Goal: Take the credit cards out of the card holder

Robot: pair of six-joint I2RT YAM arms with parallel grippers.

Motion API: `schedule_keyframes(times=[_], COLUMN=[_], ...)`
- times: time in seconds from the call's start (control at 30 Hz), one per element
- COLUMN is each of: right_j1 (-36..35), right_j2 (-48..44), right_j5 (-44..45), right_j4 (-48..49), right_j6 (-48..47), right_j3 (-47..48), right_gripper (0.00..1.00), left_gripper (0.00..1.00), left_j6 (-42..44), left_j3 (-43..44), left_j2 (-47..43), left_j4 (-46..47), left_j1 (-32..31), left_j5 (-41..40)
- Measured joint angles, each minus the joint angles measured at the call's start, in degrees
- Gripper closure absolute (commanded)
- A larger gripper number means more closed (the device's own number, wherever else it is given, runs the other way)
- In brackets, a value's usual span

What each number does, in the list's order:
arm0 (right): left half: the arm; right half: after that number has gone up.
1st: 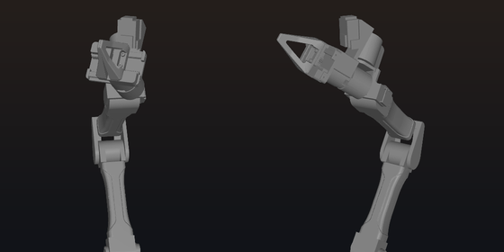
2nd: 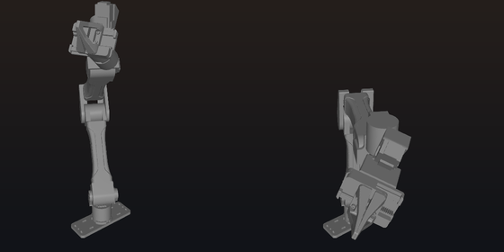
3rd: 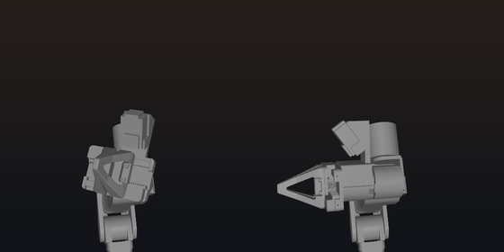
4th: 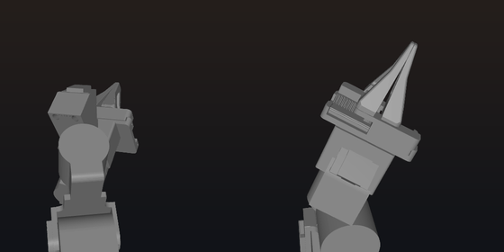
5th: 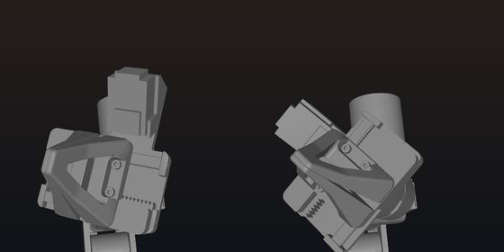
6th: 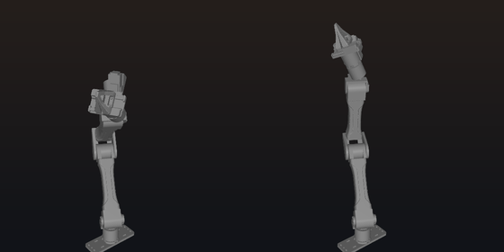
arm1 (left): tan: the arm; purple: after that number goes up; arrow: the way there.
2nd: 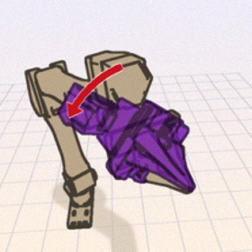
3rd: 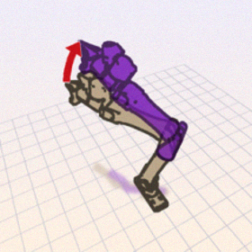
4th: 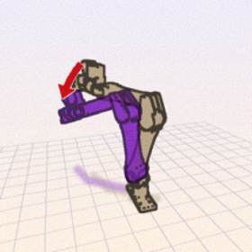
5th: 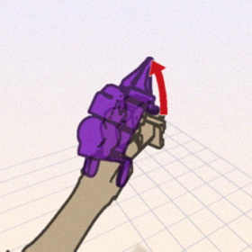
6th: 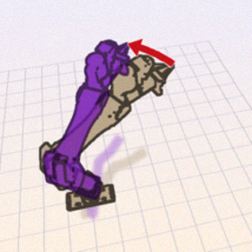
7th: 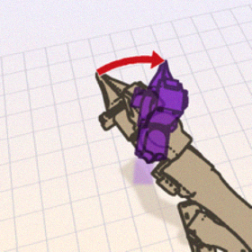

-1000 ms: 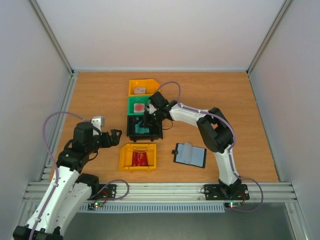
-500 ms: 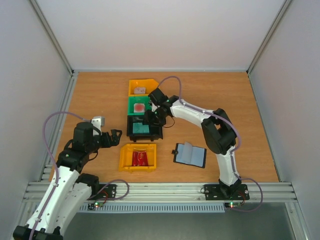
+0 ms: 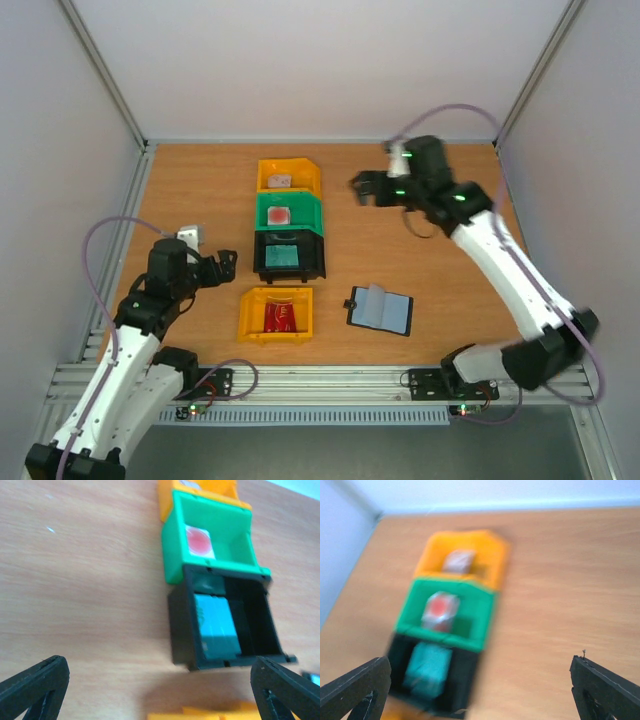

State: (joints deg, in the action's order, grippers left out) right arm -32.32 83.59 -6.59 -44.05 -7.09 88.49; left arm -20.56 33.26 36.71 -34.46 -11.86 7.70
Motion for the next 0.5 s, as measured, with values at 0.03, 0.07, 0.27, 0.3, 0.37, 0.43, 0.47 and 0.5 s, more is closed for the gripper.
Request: schedule_keyframes(times=[0.03,0.07,0.27,0.3,0.37,0.43,0.47,0.5], right_j1=[4.09,8.87,28.30,29.83,32.37,34.62,35.43,35.98], right_j2=[-3.69,-7.52,-28.17,-30.12,-31.71,-31.12,-29.77,-28.11], right_j5=[-0.04,0.28,3.91,4.26,4.68,4.87,5.05,5.18], right_j4=[1.75,3.41,16.00,18.27,22.71,29.40,33.33,37.48], right_j6=[-1.14,-2.08,-7.78,-8.68,-9.90,-10.60,-10.88,-11.21], right_j3=[-3.17,-6.95,-33.07,-36.52,-42.01,-47.54,-50.27,-52.98], right_gripper=[0.02,0.02,0.02,0.02,0.01,0.01,0.02,0.01], left_gripper=[0.01,0.01,0.01,0.01,0.01,0.01,0.01,0.01], left_j6=[-0.17,-0.28,3.58,5.53,8.81,12.20,13.73,15.06], left_j3=[0.24,0.76,-4.39,-6.91,-10.75,-13.07,-13.75,-14.36], left_j2=[0.59,1.75,4.11,4.59,6.75,11.30,14.29,17.22], left_j4=[0.68,1.79,18.69,23.23,30.38,36.89,39.93,42.71], left_j1=[0.00,0.00,0.33,0.46,0.76,1.31,1.55,1.70], left_j5=[-1.53,-4.61,-19.69,-21.97,-24.92,-25.44,-24.98,-24.26])
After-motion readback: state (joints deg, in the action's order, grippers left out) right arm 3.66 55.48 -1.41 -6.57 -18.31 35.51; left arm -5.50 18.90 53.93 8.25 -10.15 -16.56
